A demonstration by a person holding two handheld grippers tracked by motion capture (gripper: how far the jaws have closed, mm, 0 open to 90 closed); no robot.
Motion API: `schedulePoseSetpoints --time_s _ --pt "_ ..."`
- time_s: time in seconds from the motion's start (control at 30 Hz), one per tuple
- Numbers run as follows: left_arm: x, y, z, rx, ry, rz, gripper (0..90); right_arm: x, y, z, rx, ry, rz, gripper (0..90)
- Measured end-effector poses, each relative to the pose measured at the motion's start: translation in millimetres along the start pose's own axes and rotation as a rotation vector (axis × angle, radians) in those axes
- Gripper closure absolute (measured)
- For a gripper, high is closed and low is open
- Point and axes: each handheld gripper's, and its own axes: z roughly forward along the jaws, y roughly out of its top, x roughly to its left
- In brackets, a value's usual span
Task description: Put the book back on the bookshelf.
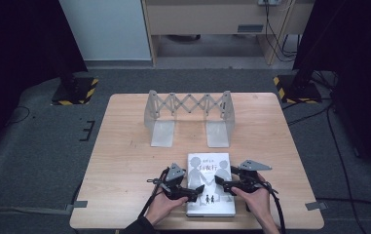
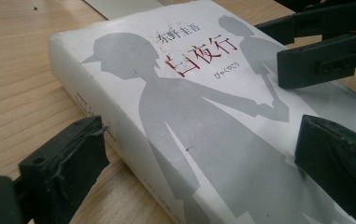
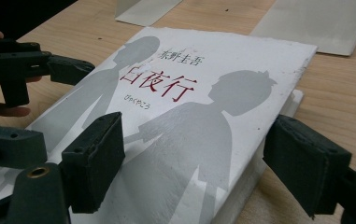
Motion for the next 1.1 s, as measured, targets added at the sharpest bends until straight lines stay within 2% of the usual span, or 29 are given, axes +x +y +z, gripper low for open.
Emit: schedulePoseSetpoints --time_s 0.2,0.37,0.6,0.77,0.87,0.9,1.1 --pt "3.1 0.8 -4.8 -0.012 -0.002 0.000 4.4 -0.5 6.3 -5.4 -0.020 0.001 -0.003 26.8" --pt "5.9 -0.4 -6.9 -0.019 -0.006 -0.015 5.1 0.4 11.4 -7.1 -0.032 0.009 -0.004 26.8" --pt "7.9 -2.1 -8.0 -0.041 -0.021 -0.029 5.0 3.1 16.1 -6.1 -0.064 0.022 0.013 27.1" --pt "8.7 -2.0 -9.2 -0.047 -0.024 -0.034 4.7 5.4 20.2 -3.9 -0.100 0.051 0.061 27.1" --pt "9.2 -2.4 -9.3 -0.047 -0.032 -0.046 5.1 7.2 20.7 -2.8 -0.104 0.051 0.060 27.0" --pt "10.2 -3.0 -9.8 -0.049 -0.048 -0.056 7.7 8.8 20.1 -1.8 -0.101 0.051 0.060 26.4" --pt "10.3 -2.6 -11.7 -0.052 -0.042 -0.055 10.3 11.5 19.8 -1.0 -0.106 0.059 0.067 26.5"
